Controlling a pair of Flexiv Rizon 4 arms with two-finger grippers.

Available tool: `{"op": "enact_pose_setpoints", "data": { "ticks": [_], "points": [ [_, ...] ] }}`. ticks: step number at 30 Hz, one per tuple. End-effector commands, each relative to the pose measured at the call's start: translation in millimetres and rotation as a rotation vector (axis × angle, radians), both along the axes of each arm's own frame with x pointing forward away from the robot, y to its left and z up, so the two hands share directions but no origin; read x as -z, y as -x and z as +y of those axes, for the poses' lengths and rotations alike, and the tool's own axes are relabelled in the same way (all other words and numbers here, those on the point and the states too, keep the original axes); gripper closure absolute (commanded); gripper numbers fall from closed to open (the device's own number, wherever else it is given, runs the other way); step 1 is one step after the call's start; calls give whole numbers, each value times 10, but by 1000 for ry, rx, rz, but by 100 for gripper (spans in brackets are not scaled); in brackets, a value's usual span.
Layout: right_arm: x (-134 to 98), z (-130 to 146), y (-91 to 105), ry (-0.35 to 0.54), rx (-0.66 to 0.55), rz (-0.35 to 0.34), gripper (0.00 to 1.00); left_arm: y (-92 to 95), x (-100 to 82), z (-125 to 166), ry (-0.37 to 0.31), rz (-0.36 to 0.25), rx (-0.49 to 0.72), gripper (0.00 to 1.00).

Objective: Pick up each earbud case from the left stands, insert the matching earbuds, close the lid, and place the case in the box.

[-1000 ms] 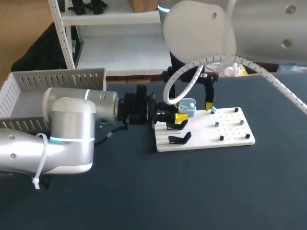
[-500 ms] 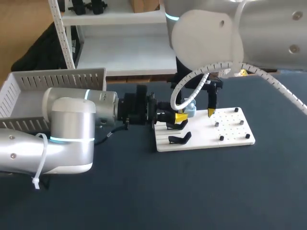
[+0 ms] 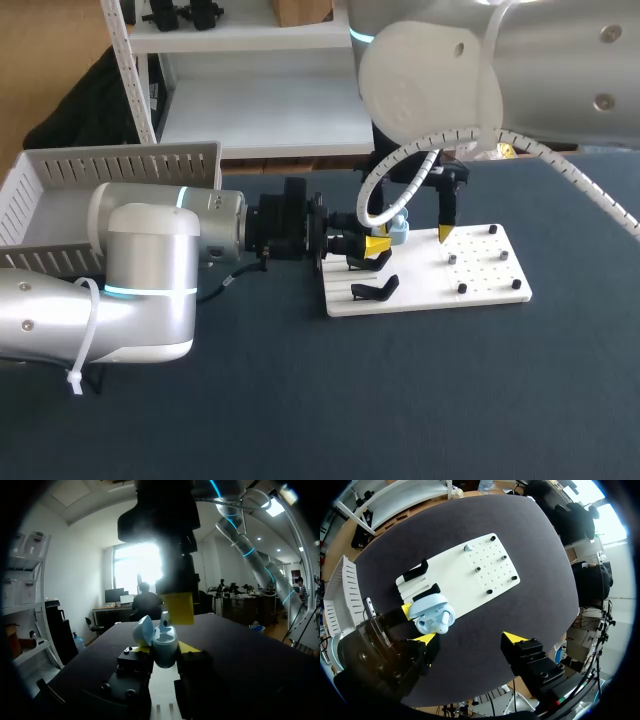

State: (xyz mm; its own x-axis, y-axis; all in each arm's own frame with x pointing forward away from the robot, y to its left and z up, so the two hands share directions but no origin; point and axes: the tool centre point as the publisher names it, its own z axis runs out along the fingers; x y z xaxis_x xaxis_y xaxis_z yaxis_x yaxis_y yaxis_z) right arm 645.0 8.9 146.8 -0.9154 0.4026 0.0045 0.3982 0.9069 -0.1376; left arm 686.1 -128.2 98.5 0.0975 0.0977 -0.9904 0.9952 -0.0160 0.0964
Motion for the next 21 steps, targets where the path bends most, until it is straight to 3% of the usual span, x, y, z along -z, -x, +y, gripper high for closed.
{"op": "enact_pose_setpoints", "data": {
  "ticks": [1, 13, 21],
  "points": [
    [2, -5, -28, 8, 3, 0, 20, 16, 8, -3, 2, -3, -7, 100],
    [-66, -23, -44, -5, 8, -25, 18, 16, 8, -3, 2, -3, -7, 100],
    [-304, -194, -147, -89, -38, -156, 19, 16, 8, -3, 2, -3, -7, 100]
  ]
}}
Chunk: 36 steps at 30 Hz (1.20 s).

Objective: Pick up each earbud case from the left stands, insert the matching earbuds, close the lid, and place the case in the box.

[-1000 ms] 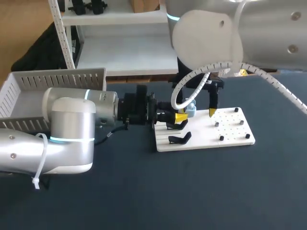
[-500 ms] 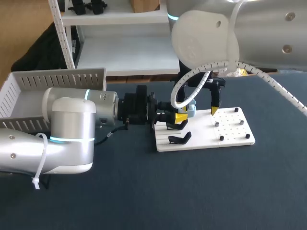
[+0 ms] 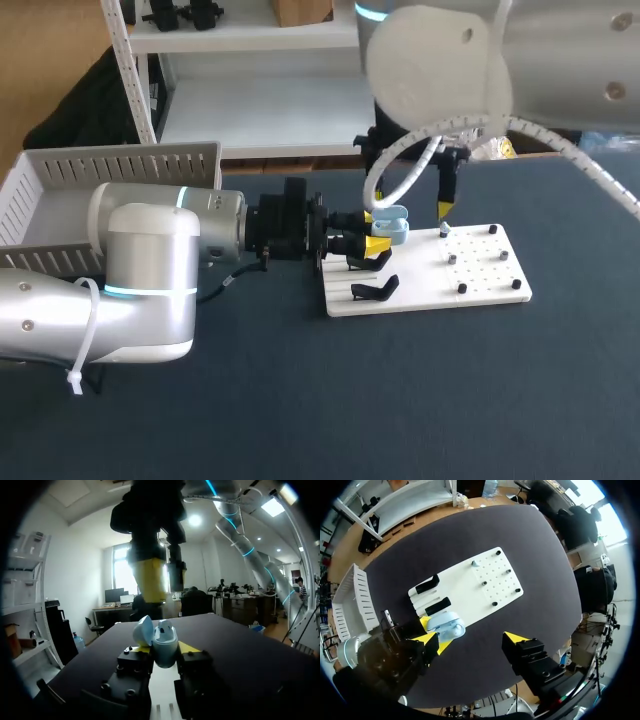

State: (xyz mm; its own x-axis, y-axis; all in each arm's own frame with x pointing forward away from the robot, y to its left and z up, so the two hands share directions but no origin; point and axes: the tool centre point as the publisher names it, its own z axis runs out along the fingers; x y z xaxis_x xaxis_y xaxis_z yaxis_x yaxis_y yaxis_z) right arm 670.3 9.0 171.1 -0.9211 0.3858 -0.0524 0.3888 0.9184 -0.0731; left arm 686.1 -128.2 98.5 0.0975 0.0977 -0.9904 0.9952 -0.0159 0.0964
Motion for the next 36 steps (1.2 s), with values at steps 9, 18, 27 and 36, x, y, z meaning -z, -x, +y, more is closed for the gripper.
{"op": "enact_pose_setpoints", "data": {
  "ticks": [9, 18, 27, 36],
  "points": [
    [-253, -524, -179, -110, -21, -231, 20, 15, 7, -3, 2, -3, -6, 100],
    [-42, -587, -403, -143, -25, -259, 23, 15, 7, -3, 2, -3, -6, 100],
    [355, -690, -551, -153, -7, -252, 46, 15, 7, -3, 2, -3, -6, 100],
    [719, -726, -604, -158, -52, -243, 42, 15, 7, -3, 2, -3, -6, 100]
  ]
}}
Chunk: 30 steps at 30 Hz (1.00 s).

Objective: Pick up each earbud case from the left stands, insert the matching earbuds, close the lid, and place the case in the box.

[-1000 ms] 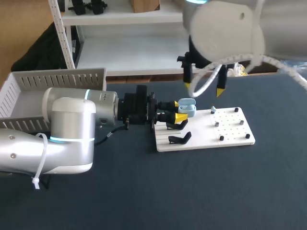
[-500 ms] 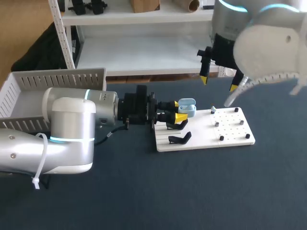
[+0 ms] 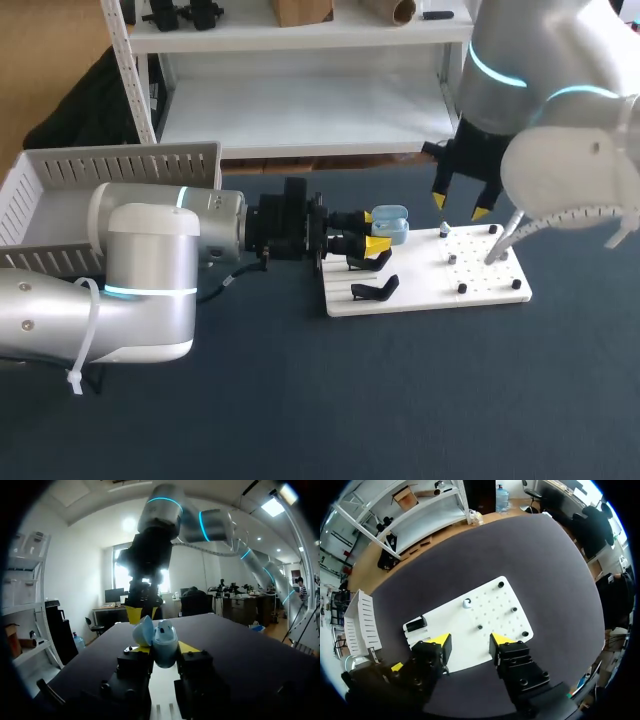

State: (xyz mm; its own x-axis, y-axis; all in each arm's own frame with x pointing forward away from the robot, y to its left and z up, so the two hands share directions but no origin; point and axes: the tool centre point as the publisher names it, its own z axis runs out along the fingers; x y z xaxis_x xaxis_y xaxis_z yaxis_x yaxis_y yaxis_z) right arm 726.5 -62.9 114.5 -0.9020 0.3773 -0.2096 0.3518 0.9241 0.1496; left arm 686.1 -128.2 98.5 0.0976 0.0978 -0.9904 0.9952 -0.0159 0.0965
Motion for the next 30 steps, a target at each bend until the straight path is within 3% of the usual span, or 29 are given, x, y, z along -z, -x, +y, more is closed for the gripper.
{"op": "enact_pose_setpoints", "data": {
  "ticks": [1, 5, 8, 10, 15, 23, 30],
  "points": [
    [199, -9, -51, -4, -43, -11, 35, 15, 8, -3, 2, -3, -6, 100],
    [313, -20, -104, -4, -77, -24, 37, 15, 8, -3, 2, -3, -6, 100],
    [379, -23, -154, -10, -96, -34, 51, 15, 8, -3, 2, -3, -6, 100],
    [437, -32, -192, -11, -106, -40, 55, 15, 8, -3, 2, -3, -6, 100],
    [539, -35, -283, -11, -123, -35, 57, 15, 8, -3, 2, -3, -6, 100],
    [647, 24, -395, -19, -128, -25, 53, 15, 8, -3, 2, -3, -6, 100],
    [703, 18, -445, -25, -91, -19, 58, 15, 8, -3, 2, -3, -6, 100]
  ]
}}
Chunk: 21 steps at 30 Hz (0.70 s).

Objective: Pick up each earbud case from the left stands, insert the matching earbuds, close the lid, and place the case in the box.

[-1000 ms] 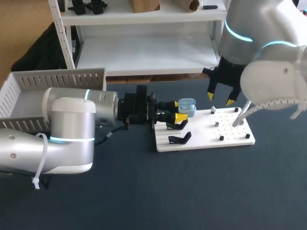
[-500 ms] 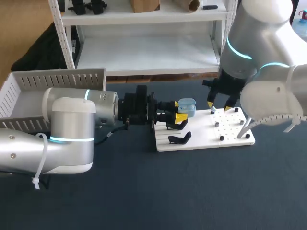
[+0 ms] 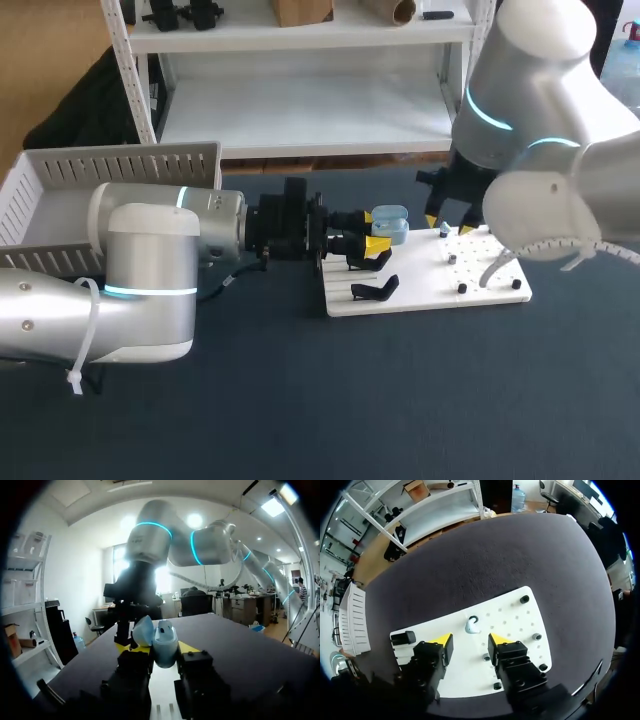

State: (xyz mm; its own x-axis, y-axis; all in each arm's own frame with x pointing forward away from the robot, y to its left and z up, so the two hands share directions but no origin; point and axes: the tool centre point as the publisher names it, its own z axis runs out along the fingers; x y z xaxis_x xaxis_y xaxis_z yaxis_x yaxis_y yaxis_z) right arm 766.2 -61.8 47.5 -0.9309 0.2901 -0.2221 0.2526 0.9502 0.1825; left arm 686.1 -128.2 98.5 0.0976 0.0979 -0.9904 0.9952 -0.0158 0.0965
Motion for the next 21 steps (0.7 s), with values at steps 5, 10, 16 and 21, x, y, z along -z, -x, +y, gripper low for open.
{"op": "enact_pose_setpoints", "data": {
  "ticks": [5, 10, 16, 21],
  "points": [
    [64, -5, -46, 6, 24, -1, 62, 15, 7, -3, 2, -3, -6, 100],
    [90, -11, -53, 6, 39, -6, 66, 15, 7, -3, 2, -3, -6, 100],
    [119, -16, -64, 6, 56, -9, 67, 15, 7, -3, 2, -3, -6, 100],
    [135, -9, -66, 6, 61, -7, 69, 15, 7, -3, 2, -3, -6, 100]
  ]
}}
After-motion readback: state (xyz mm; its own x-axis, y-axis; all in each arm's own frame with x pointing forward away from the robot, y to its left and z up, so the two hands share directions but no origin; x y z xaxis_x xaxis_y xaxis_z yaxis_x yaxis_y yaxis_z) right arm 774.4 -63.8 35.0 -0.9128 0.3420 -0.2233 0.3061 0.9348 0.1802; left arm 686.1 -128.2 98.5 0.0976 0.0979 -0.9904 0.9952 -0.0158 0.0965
